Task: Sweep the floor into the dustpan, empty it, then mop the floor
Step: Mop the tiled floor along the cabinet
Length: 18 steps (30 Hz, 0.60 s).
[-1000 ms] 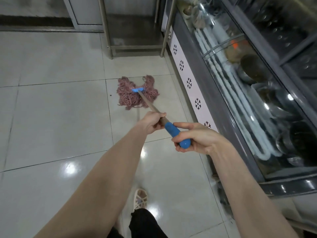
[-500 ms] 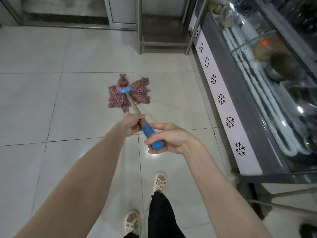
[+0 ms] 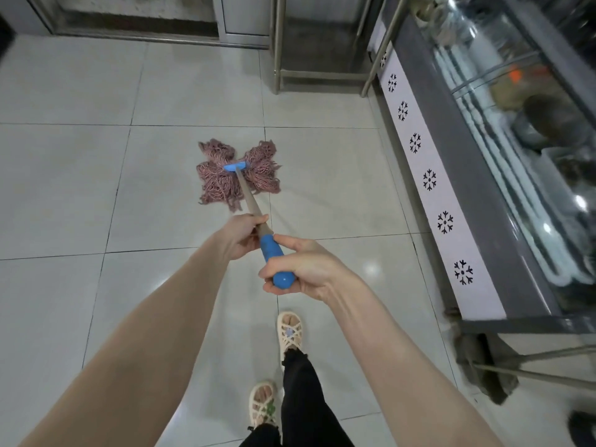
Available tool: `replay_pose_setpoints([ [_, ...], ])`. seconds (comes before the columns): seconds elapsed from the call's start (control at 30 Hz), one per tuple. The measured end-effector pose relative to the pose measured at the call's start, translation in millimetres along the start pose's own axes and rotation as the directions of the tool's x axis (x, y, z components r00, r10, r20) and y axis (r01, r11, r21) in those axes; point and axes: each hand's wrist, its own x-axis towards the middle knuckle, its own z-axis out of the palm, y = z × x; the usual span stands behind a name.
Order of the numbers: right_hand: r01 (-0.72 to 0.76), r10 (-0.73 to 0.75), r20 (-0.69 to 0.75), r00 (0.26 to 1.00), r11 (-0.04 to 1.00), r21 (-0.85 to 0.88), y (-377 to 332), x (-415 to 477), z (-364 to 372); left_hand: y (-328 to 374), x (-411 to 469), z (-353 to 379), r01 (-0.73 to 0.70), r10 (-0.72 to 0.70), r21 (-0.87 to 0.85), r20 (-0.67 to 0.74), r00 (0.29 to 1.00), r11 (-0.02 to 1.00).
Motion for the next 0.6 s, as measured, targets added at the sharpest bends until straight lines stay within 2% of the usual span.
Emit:
replay_pose_setpoints([
  [0.2, 0.010, -0.009, -0.033, 0.999, 0.999, 0.045, -43.5, 44.7, -6.3, 46.8, 49.8, 2.1, -0.005, 0.004, 0.037, 0.006, 1.000, 0.999],
  [0.33, 0.032, -0.030, -0.033, 0.999, 0.998, 0.058, -99.4, 83.6, -14.6, 102.6, 94.8, 9.2, -0.047, 0.046, 0.078, 0.010, 0.999, 0.996],
  [0.6, 0.068, -0.068, -0.002, 0.998, 0.996, 0.058, -231.5, 149.6, -17.7, 224.4, 172.3, 13.4, -0.055, 0.053, 0.040, 0.062, 0.997, 0.998],
])
